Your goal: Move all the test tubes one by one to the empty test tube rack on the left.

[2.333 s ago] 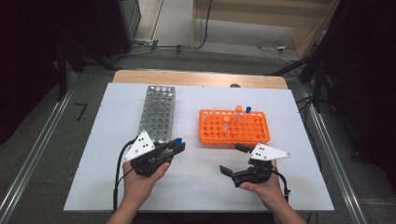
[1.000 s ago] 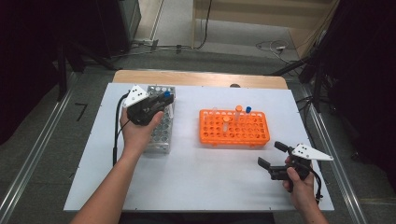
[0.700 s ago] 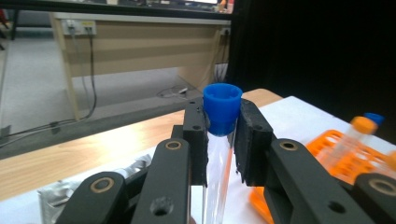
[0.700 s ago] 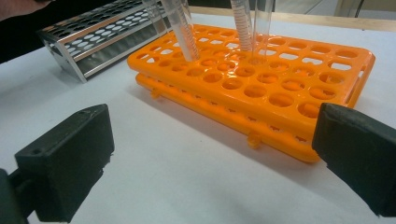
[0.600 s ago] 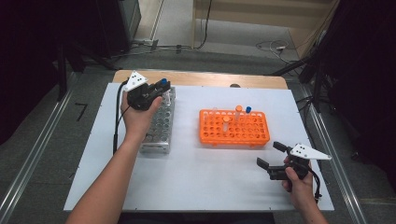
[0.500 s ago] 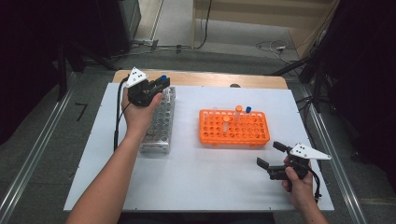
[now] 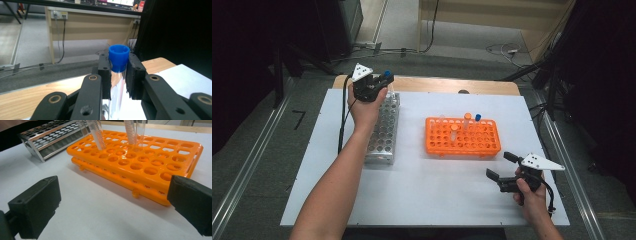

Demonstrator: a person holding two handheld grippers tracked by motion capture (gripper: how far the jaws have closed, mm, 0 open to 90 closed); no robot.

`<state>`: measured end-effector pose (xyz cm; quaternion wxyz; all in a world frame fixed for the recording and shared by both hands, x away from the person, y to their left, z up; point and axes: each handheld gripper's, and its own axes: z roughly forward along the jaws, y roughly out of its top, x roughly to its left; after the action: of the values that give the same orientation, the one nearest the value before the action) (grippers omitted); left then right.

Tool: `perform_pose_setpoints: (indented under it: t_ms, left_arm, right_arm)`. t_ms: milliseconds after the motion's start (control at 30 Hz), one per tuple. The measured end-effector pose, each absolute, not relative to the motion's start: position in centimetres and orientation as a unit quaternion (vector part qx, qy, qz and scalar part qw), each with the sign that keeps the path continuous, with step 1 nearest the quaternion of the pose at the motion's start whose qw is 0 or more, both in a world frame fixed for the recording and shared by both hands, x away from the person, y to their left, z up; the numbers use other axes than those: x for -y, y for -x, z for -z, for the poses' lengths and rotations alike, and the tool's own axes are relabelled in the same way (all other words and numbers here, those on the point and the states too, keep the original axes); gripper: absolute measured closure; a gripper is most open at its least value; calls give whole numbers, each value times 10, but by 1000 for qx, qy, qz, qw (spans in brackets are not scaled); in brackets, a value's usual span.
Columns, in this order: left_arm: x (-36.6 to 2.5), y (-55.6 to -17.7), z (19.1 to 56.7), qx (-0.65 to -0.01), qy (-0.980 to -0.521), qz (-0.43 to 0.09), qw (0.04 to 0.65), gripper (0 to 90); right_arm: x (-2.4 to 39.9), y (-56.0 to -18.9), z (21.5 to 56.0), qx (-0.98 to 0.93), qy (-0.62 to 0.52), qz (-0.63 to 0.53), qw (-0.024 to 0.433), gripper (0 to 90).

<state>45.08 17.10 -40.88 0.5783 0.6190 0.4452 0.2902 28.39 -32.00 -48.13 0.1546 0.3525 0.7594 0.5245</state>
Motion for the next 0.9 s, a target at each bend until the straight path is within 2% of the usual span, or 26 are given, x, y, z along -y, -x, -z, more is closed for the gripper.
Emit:
perform_pose_setpoints:
  t_ms: [167, 467, 900]
  left_arm:
    - [-167, -462, 413, -445, -617, -308, 572, 770]
    - [-163, -470, 425, -461, -627, -307, 548, 770]
    - [-159, -473, 429, -480, -646, -279, 524, 768]
  right_arm:
    - [320, -285, 482, -760, -353, -524, 154, 0]
    - [319, -285, 483, -762, -351, -523, 151, 0]
    - [316, -285, 482, -763, -347, -524, 151, 0]
